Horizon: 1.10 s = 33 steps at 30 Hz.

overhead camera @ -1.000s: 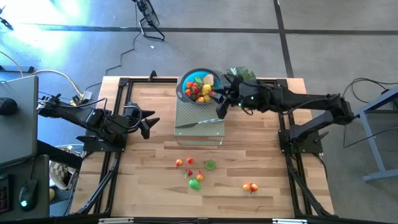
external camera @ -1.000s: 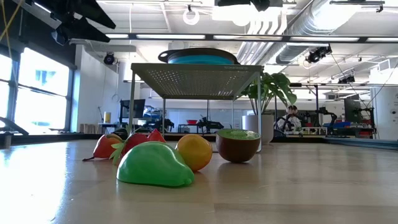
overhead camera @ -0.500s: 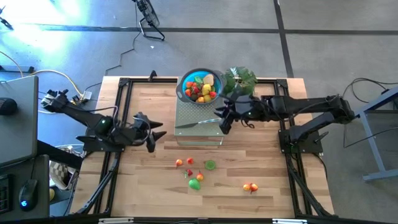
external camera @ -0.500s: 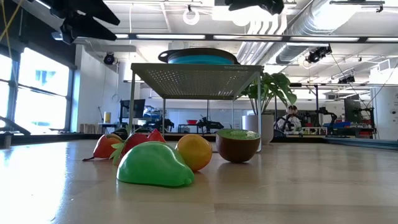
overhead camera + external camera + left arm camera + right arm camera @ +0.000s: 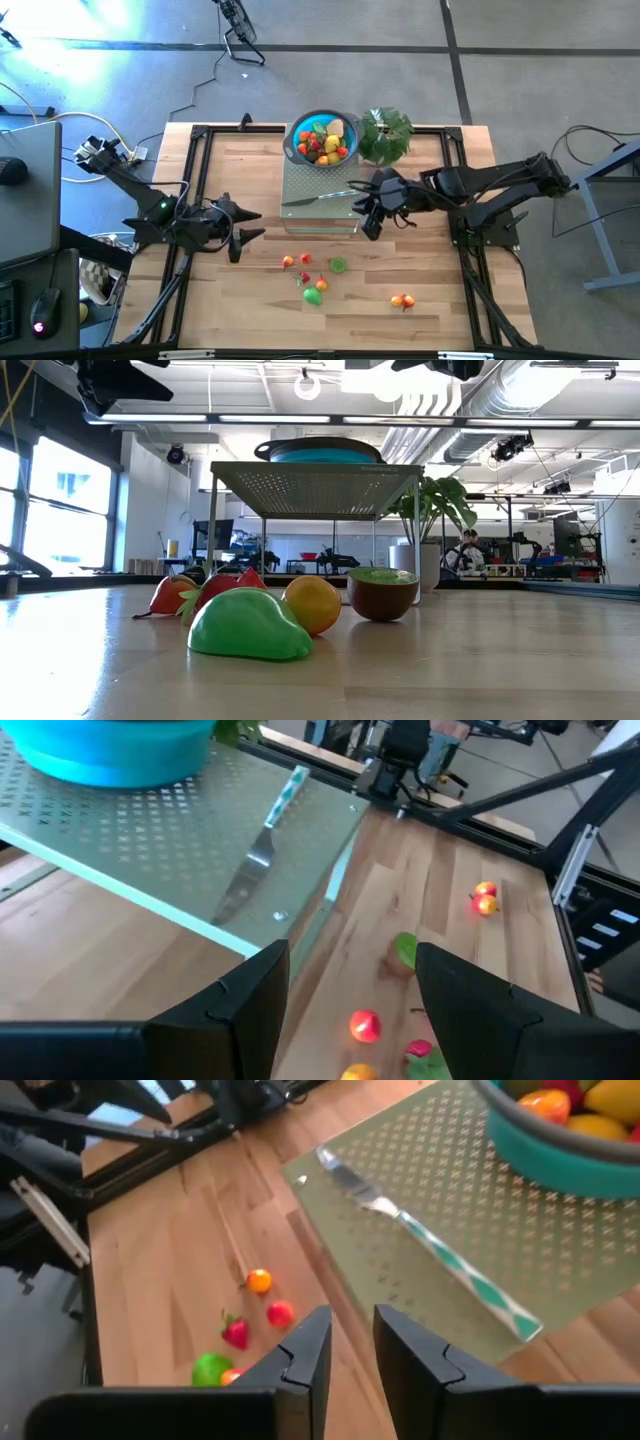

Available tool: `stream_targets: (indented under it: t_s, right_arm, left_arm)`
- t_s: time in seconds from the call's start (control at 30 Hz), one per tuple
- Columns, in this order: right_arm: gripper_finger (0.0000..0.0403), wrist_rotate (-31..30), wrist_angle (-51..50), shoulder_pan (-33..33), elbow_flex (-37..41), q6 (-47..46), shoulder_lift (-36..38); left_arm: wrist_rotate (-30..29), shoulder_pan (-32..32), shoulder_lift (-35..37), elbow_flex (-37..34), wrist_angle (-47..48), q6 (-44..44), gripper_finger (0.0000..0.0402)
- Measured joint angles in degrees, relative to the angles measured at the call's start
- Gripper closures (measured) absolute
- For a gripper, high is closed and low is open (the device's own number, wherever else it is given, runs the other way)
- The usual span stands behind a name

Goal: Pick & Place Fruit
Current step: Put the orange peach in the blue bowl on the shelf

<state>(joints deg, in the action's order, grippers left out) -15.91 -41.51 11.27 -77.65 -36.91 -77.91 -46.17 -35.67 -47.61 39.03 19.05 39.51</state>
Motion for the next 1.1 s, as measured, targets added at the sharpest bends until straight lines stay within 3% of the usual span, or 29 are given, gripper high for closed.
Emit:
stream_targets:
  t_s: [0.43, 0.73, 1.1]
  right_arm:
    - [0.0332, -0.1, -0.8, 2.8, 0.0, -0.6, 0.0]
    - [0.0332, 2.6, -5.1, 3.4, 0.0, 1.1, 0.0]
    - [0.0332, 2.6, -9.3, 3.4, 0.0, 2.7, 0.0]
  left_arm:
    - [0.4, -3.5, -8.3, 0.0, -6.6, 7.6, 0.0187]
    - [6.9, -3.6, -13.3, 0.0, -7.2, 18.5, 0.0187]
    - [6.6, -9.1, -21.1, 0.3, -10.3, 32.5, 0.0188]
